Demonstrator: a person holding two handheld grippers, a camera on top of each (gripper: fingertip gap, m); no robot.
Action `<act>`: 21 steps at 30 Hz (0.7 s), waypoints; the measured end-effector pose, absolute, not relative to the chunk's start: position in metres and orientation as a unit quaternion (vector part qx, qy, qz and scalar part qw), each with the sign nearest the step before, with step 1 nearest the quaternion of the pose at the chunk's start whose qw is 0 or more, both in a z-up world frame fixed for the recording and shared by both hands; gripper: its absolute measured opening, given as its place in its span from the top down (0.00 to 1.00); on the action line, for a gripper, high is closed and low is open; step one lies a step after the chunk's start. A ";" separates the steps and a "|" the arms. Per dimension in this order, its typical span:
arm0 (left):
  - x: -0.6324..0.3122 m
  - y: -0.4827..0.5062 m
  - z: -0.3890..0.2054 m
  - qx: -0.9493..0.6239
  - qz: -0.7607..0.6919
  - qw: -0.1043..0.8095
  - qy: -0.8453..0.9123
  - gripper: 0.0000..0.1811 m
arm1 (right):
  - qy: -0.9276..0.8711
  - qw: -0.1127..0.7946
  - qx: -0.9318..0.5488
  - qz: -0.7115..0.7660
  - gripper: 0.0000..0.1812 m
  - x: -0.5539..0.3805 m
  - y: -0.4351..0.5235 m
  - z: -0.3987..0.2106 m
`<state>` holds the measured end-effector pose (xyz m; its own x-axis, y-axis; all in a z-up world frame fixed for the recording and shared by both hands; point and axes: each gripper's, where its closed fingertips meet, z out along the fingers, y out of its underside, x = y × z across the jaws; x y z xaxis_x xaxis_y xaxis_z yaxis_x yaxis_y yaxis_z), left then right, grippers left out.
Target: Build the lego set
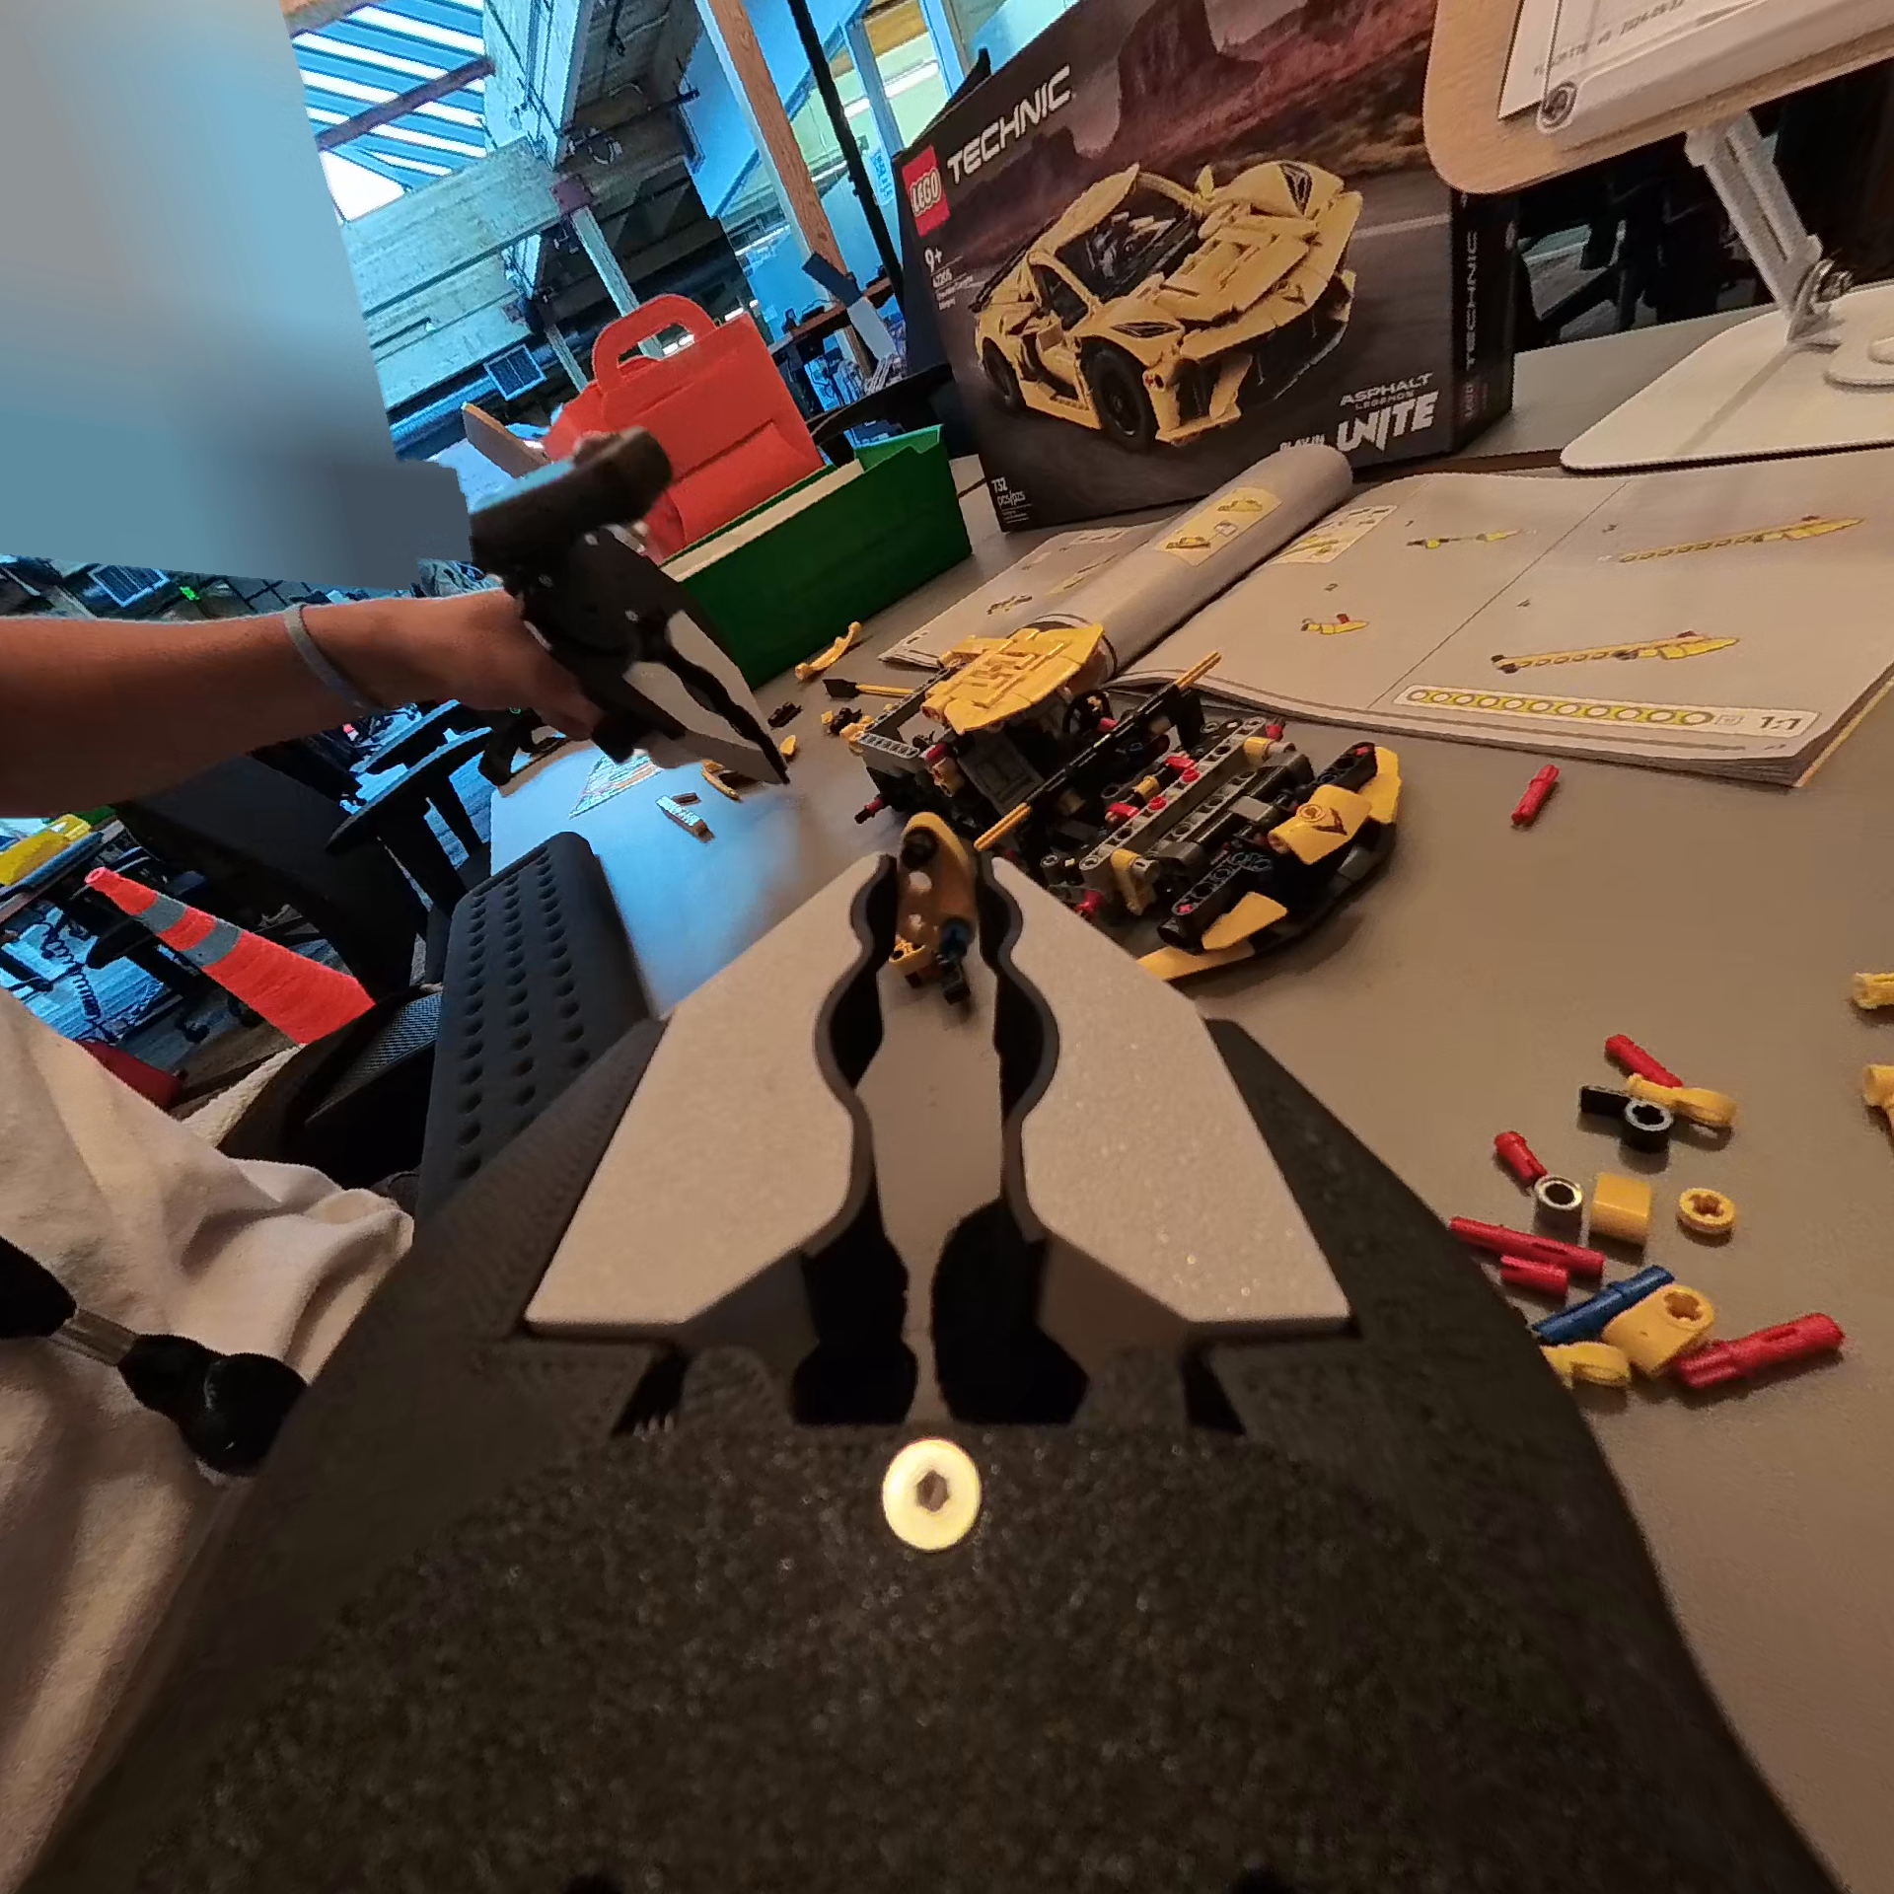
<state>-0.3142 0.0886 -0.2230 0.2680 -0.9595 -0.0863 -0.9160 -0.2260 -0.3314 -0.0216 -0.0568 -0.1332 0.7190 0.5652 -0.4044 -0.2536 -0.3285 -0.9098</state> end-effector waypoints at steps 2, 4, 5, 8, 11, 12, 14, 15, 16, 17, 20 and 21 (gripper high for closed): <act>-0.286 0.071 -0.201 -0.760 -0.180 0.193 0.595 0.97 | -0.110 0.570 -0.731 0.360 0.92 -0.023 -0.057 -0.133; -0.250 0.049 -0.167 -0.723 -0.317 0.240 0.565 0.97 | -0.117 0.568 -0.725 0.372 0.92 -0.029 -0.056 -0.129; -0.233 0.038 -0.147 -0.693 -0.382 0.267 0.550 0.97 | -0.116 0.570 -0.715 0.387 0.93 -0.035 -0.054 -0.124; -0.196 0.011 -0.103 -0.605 -0.499 0.345 0.515 0.97 | -0.100 0.556 -0.654 0.503 0.92 -0.072 -0.043 -0.097; -0.176 -0.002 -0.089 -0.546 -0.534 0.397 0.510 0.97 | -0.102 0.505 -0.619 0.593 0.93 -0.111 -0.024 -0.090; -0.172 -0.003 -0.087 -0.534 -0.543 0.409 0.502 0.97 | -0.104 0.483 -0.622 0.608 0.93 -0.120 -0.017 -0.093; -0.170 -0.004 -0.082 -0.515 -0.579 0.423 0.469 0.97 | -0.122 0.462 -0.611 0.631 0.93 -0.135 -0.012 -0.089; -0.171 -0.001 -0.079 -0.511 -0.596 0.428 0.447 0.97 | -0.128 0.458 -0.617 0.627 0.93 -0.141 -0.009 -0.092; -0.172 0.000 -0.078 -0.507 -0.615 0.424 0.431 0.98 | -0.131 0.453 -0.619 0.628 0.93 -0.146 -0.007 -0.094; -0.172 0.001 -0.079 -0.506 -0.627 0.418 0.419 0.97 | -0.133 0.448 -0.611 0.639 0.93 -0.151 -0.007 -0.093; -0.177 -0.003 -0.072 -0.493 -0.642 0.415 0.415 0.98 | -0.115 0.442 -0.596 0.660 0.93 -0.161 0.001 -0.094; -0.178 -0.003 -0.074 -0.497 -0.623 0.426 0.428 0.98 | -0.107 0.441 -0.584 0.673 0.93 -0.163 0.002 -0.091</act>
<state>-0.1780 -0.0025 -0.0736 -0.1435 -0.9563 0.2547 0.1062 -0.2708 -0.9568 -0.1627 0.0018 -0.0907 0.0709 0.7191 -0.6913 -0.4687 -0.5877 -0.6595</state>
